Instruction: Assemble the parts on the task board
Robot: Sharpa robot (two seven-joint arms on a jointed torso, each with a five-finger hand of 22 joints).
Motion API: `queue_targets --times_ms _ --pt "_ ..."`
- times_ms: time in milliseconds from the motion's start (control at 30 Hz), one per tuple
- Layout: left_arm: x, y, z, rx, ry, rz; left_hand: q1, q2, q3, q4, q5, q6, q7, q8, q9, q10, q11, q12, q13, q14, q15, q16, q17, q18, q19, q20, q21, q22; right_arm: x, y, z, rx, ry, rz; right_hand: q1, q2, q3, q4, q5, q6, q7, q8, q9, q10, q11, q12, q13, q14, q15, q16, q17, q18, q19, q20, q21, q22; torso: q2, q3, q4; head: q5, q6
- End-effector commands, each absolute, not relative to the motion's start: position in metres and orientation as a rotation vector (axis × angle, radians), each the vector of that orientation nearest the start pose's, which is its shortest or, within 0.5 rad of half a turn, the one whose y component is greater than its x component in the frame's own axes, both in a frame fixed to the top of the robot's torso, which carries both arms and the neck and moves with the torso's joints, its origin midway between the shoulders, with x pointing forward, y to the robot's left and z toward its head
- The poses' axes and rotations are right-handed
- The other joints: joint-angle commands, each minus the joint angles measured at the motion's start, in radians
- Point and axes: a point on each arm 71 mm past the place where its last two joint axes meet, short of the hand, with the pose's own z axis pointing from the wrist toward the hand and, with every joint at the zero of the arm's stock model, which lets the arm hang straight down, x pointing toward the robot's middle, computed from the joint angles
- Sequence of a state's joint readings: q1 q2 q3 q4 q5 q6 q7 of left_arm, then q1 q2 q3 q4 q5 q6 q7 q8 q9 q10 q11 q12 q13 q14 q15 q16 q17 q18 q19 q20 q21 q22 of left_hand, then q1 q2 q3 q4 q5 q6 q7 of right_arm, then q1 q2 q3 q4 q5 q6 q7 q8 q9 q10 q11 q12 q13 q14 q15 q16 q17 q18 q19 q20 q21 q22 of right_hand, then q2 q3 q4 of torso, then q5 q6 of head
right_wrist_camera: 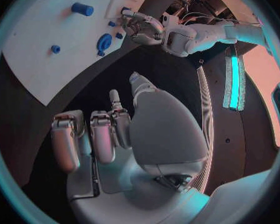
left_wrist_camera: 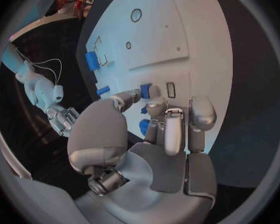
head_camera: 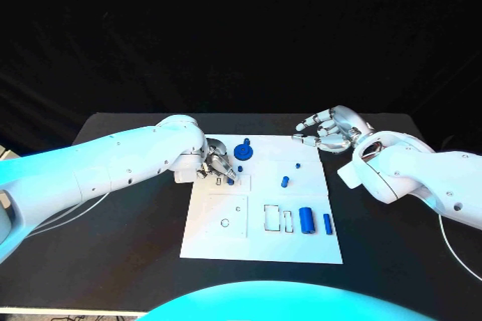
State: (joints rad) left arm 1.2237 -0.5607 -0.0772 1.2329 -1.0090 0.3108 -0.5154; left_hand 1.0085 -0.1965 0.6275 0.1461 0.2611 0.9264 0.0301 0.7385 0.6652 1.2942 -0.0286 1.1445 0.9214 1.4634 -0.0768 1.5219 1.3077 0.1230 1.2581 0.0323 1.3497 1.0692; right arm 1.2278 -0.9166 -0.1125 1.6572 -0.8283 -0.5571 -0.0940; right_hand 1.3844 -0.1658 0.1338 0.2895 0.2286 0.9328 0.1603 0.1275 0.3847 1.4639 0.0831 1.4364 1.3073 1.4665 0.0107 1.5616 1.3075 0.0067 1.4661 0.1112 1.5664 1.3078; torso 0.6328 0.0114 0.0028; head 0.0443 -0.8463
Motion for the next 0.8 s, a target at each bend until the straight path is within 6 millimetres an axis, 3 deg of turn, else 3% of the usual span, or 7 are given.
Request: queue_targets --times_ms 33,800 --pt "0.509 0.153 -0.253 -0.08 2.522 -0.396 -0.01 0.001 -0.017 0.009 -0.003 -0.001 0.009 -0.006 0.0 -0.006 0.0 0.002 0.001 0.083 -0.005 0.004 0.179 -0.02 0.004 -0.001 -0.003 0.0 0.461 -0.214 -0.188 0.529 1.672 0.89 -0.003 0.004 -0.001 0.001 0.001 -0.002 -0.001 0.001 -0.001 0.002 -0.008 -0.002 0.156 0.096 -0.008 -0.005 0.226 -0.007 0.105 -0.004 0.004 0.263 0.0 -0.0002 -0.0008 0.0 0.0" --pt "0.51 0.163 -0.248 -0.109 2.482 -0.396 -0.02 -0.009 -0.153 0.105 -0.006 0.008 0.01 -0.016 0.007 -0.004 0.001 0.01 0.013 0.084 -0.004 0.006 0.184 -0.02 0.006 0.0 -0.005 0.001 0.46 -0.216 -0.189 0.535 1.672 0.887 -0.015 0.004 -0.006 0.003 -0.003 -0.004 -0.001 0.003 -0.002 -0.001 -0.007 -0.006 0.154 0.095 -0.008 -0.006 0.224 -0.007 0.105 -0.004 0.004 0.263 0.0 -0.0007 -0.0008 -0.004 0.008"
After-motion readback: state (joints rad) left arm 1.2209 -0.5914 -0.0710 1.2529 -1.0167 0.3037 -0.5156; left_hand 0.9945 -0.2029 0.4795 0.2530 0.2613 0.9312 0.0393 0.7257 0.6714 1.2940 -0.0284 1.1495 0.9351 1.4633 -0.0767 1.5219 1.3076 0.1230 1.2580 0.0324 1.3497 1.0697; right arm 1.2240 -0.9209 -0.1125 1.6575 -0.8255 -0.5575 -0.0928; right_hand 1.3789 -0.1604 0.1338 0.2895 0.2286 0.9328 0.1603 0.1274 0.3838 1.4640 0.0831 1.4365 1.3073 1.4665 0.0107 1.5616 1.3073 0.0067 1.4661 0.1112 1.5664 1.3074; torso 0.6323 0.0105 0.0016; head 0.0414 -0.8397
